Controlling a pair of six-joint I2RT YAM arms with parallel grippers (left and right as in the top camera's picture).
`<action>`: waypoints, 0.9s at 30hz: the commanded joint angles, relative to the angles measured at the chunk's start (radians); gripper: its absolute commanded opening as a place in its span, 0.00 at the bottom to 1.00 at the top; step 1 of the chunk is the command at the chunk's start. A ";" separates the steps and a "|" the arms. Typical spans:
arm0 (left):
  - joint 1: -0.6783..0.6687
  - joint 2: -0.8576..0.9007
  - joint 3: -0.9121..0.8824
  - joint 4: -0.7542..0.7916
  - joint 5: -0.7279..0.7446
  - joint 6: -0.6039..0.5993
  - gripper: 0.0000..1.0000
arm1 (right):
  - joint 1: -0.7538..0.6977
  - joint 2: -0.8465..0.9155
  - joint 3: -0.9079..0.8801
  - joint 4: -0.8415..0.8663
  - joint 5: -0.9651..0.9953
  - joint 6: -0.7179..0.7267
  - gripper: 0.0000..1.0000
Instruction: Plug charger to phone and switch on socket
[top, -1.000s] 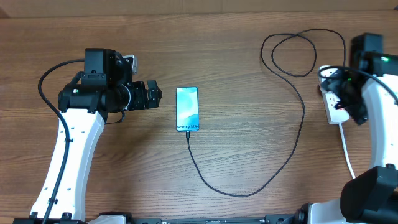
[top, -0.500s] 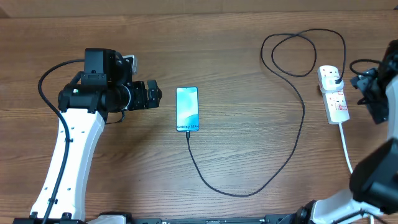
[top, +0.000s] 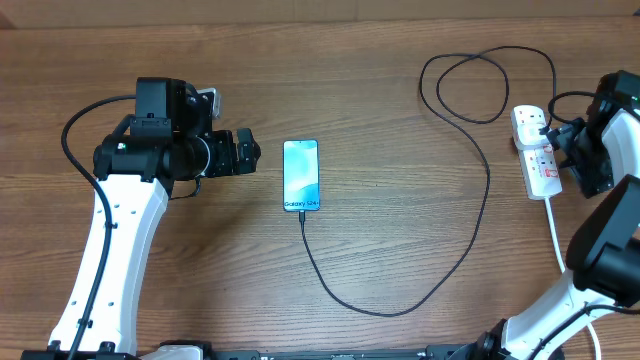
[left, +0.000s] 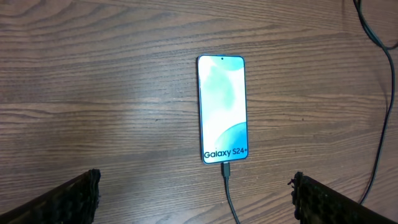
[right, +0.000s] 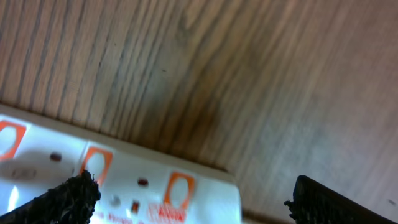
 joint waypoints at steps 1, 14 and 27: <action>0.003 -0.007 0.000 0.002 -0.007 -0.003 0.99 | 0.002 0.045 0.018 0.037 0.005 0.000 1.00; 0.003 -0.007 0.000 0.002 -0.007 -0.003 1.00 | 0.002 0.071 0.018 0.098 -0.051 -0.063 1.00; 0.003 -0.007 0.000 0.002 -0.007 -0.003 1.00 | 0.004 0.071 0.011 0.092 -0.138 -0.117 1.00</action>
